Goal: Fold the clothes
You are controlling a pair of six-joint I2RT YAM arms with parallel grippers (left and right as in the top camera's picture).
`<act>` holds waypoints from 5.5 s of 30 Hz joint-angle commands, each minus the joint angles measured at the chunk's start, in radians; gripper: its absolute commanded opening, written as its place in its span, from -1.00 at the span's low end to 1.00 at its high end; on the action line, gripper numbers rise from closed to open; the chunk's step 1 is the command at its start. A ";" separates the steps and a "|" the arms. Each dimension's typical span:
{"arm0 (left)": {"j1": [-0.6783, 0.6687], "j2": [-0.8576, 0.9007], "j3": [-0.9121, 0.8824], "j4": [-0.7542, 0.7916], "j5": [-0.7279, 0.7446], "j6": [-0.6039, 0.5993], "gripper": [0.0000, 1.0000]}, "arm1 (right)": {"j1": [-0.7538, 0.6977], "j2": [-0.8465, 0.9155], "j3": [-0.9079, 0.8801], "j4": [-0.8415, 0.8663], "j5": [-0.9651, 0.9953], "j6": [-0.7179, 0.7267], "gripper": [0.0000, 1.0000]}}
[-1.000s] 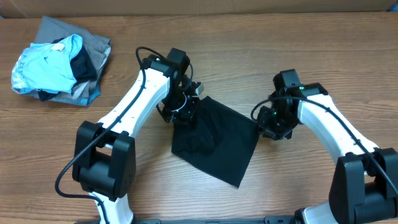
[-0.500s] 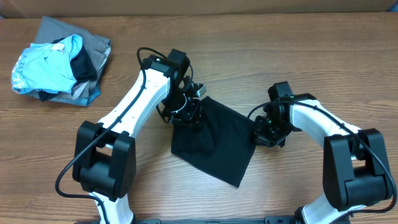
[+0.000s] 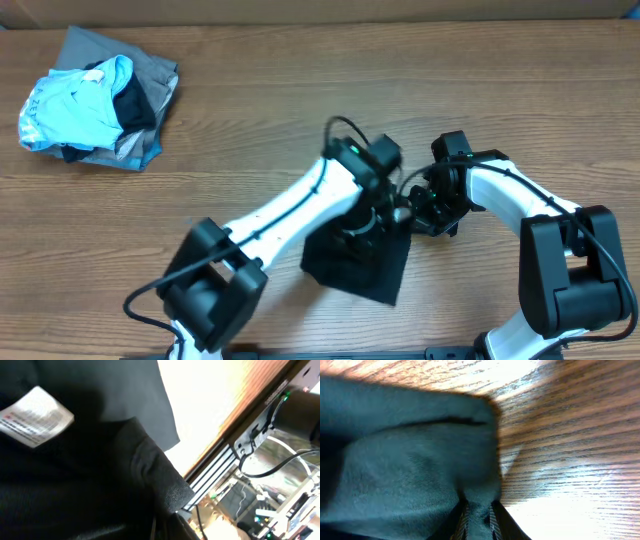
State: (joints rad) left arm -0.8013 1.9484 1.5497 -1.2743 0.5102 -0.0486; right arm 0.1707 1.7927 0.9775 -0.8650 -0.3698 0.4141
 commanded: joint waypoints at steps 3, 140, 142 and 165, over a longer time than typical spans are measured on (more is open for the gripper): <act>-0.077 0.006 -0.003 -0.009 -0.095 -0.134 -0.55 | 0.005 0.029 -0.008 -0.002 0.001 -0.002 -0.35; 0.077 -0.003 -0.219 0.556 0.195 -0.739 -0.91 | -0.311 -0.181 0.183 -0.273 -0.166 -0.083 0.33; 0.065 -0.056 -0.201 0.584 0.151 -0.718 -0.92 | -0.311 -0.181 0.183 -0.273 -0.166 -0.097 0.33; -0.035 -0.101 -0.184 0.227 -0.035 -0.498 0.28 | -0.309 -0.181 0.182 -0.350 -0.163 -0.214 0.35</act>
State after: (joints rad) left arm -0.8730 1.8725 1.3529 -1.0012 0.4587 -0.6418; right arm -0.1368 1.6341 1.1343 -1.1877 -0.5274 0.2653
